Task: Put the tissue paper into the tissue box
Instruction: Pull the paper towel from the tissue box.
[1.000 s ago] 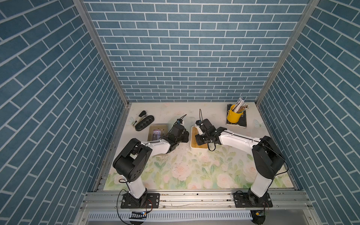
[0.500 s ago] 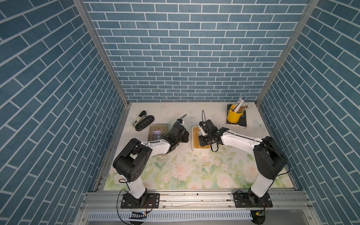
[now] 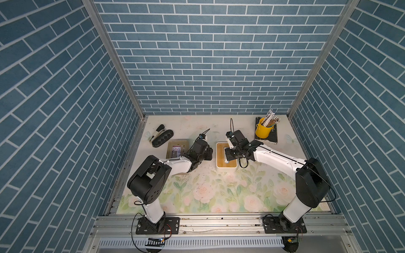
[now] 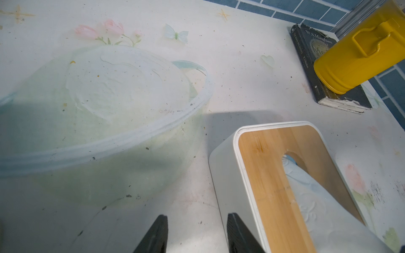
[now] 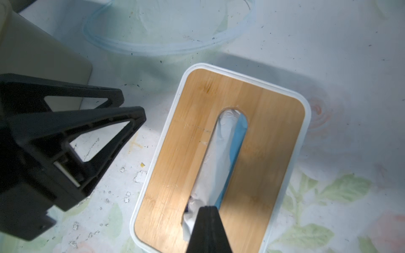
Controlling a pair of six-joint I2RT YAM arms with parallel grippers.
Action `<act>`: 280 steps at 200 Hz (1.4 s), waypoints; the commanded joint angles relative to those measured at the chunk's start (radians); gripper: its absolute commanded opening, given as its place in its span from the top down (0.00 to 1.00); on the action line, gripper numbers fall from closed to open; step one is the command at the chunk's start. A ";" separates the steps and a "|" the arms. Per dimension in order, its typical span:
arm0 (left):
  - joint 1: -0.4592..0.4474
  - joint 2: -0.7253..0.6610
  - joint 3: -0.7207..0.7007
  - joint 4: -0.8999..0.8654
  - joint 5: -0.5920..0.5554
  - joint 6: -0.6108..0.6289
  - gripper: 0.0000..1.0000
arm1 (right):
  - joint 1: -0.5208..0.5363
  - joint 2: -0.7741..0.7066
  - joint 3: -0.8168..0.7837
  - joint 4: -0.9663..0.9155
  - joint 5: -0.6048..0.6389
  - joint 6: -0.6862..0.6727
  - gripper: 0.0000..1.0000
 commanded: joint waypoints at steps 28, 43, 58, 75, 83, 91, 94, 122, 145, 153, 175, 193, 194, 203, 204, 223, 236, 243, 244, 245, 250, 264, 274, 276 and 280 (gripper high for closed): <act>0.002 0.015 0.001 0.006 0.004 0.007 0.51 | -0.001 -0.067 0.045 -0.073 0.013 -0.019 1.00; 0.002 0.018 0.002 0.008 0.005 0.007 0.51 | -0.001 -0.070 0.051 -0.082 0.022 -0.025 0.79; 0.003 0.020 0.002 0.008 0.006 0.007 0.51 | -0.003 -0.073 0.072 -0.087 0.040 -0.036 0.58; 0.001 0.024 0.004 0.007 0.007 0.009 0.51 | -0.006 -0.048 0.126 -0.104 0.040 -0.061 0.51; 0.002 0.025 0.004 0.007 0.008 0.008 0.51 | -0.010 -0.025 0.160 -0.119 0.039 -0.075 0.50; 0.001 0.025 0.004 0.007 0.009 0.009 0.51 | -0.015 0.002 0.191 -0.129 0.035 -0.090 0.50; 0.001 0.024 0.004 0.007 0.009 0.008 0.51 | -0.018 0.015 0.201 -0.132 0.030 -0.097 0.49; 0.001 0.023 0.004 0.004 0.006 0.010 0.51 | -0.034 0.134 0.290 -0.185 -0.014 -0.132 0.50; 0.002 0.024 0.005 0.005 0.006 0.012 0.51 | -0.035 0.192 0.313 -0.213 -0.008 -0.137 0.50; 0.001 0.025 0.005 0.004 0.007 0.013 0.51 | -0.035 0.198 0.310 -0.218 -0.004 -0.136 0.50; 0.001 0.026 0.006 0.004 0.009 0.013 0.51 | -0.035 0.202 0.280 -0.219 -0.010 -0.132 0.50; 0.002 0.028 0.007 0.004 0.010 0.013 0.51 | -0.034 0.203 0.253 -0.212 -0.027 -0.128 0.49; 0.002 0.029 0.007 0.004 0.010 0.013 0.51 | -0.034 0.203 0.251 -0.211 -0.028 -0.128 0.49; 0.002 0.029 0.008 0.004 0.011 0.014 0.51 | -0.034 0.205 0.239 -0.208 -0.032 -0.125 0.49; 0.001 0.029 0.008 0.004 0.011 0.013 0.51 | -0.034 0.205 0.239 -0.207 -0.033 -0.125 0.49; 0.001 0.027 0.007 0.004 0.011 0.014 0.51 | -0.032 0.208 0.221 -0.197 -0.045 -0.121 0.50; 0.002 0.025 0.007 0.003 0.009 0.013 0.51 | -0.031 0.210 0.214 -0.193 -0.051 -0.118 0.52; 0.001 0.026 0.007 0.002 0.009 0.014 0.51 | -0.030 0.213 0.212 -0.192 -0.053 -0.116 0.53; 0.001 0.025 0.007 0.001 0.009 0.014 0.51 | -0.030 0.213 0.213 -0.192 -0.054 -0.116 0.53; 0.001 0.025 0.007 0.002 0.009 0.013 0.51 | -0.030 0.213 0.212 -0.193 -0.054 -0.116 0.53; 0.001 0.026 0.007 0.002 0.009 0.014 0.51 | -0.029 0.214 0.209 -0.192 -0.055 -0.115 0.53; 0.001 0.030 0.008 0.001 0.009 0.014 0.51 | -0.028 0.216 0.197 -0.183 -0.058 -0.112 0.58; 0.002 0.031 0.008 0.001 0.008 0.015 0.51 | -0.029 0.217 0.188 -0.175 -0.063 -0.108 0.62; 0.002 0.030 0.008 0.001 0.008 0.015 0.51 | -0.028 0.217 0.185 -0.172 -0.064 -0.108 0.63; 0.001 0.030 0.008 0.001 0.009 0.015 0.51 | -0.026 0.218 0.181 -0.170 -0.066 -0.106 0.66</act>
